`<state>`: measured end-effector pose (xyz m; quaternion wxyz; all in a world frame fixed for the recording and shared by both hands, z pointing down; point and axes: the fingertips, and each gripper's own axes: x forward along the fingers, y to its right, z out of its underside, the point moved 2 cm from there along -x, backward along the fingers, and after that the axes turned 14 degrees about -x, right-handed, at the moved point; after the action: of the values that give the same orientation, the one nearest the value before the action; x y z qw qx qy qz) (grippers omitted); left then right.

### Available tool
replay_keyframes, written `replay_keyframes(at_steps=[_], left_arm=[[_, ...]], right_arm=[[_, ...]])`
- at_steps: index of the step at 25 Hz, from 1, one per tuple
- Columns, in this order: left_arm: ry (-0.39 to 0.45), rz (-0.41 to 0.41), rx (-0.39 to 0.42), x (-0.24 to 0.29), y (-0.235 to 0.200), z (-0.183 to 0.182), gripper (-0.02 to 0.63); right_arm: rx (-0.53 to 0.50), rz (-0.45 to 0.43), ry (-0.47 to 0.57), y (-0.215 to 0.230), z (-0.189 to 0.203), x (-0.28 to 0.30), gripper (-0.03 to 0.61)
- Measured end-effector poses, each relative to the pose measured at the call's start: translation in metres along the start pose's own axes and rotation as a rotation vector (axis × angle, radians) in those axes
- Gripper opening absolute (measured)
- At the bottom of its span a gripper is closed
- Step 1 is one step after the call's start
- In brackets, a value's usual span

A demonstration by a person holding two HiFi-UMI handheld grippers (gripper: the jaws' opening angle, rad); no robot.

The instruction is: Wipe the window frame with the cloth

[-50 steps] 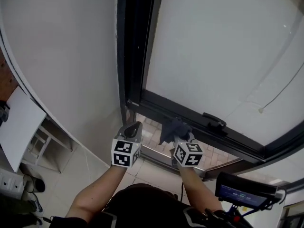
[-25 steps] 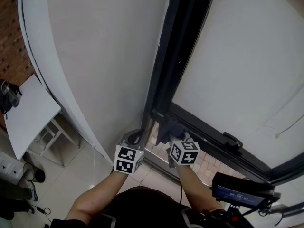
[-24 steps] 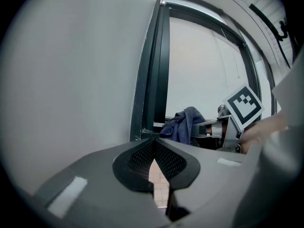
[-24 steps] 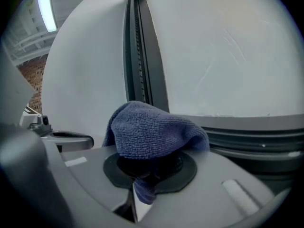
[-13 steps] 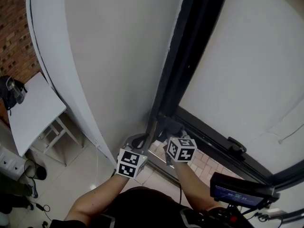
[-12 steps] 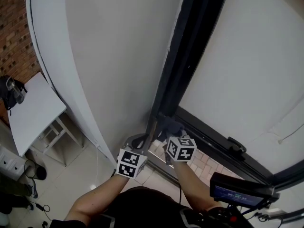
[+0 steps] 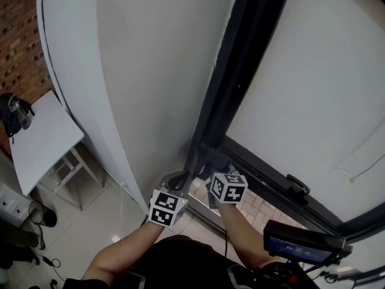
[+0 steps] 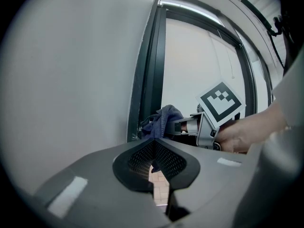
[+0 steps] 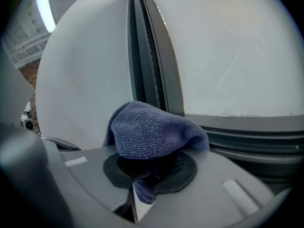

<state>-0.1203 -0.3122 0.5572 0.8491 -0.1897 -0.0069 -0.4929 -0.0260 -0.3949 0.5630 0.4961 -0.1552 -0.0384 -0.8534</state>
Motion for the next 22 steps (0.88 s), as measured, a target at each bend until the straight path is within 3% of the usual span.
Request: replay_keyframes(at_steps=[9,13,22], left_arm=[[-0.011,-0.001,-0.029,-0.001,0.010,-0.003,-0.006],[0.003,-0.017,-0.038,-0.001,0.011,-0.001,-0.006],[0.018,-0.024,-0.032,0.003,0.003,-0.012,-0.006]], right_arm=[[0.057,-0.040,0.013,-0.002,-0.010,-0.008,0.051],[-0.007,-0.082,0.016,-0.013,-0.013,-0.006,0.051],[-0.048,-0.139,0.021,-0.019,-0.024,0.006,0.051]])
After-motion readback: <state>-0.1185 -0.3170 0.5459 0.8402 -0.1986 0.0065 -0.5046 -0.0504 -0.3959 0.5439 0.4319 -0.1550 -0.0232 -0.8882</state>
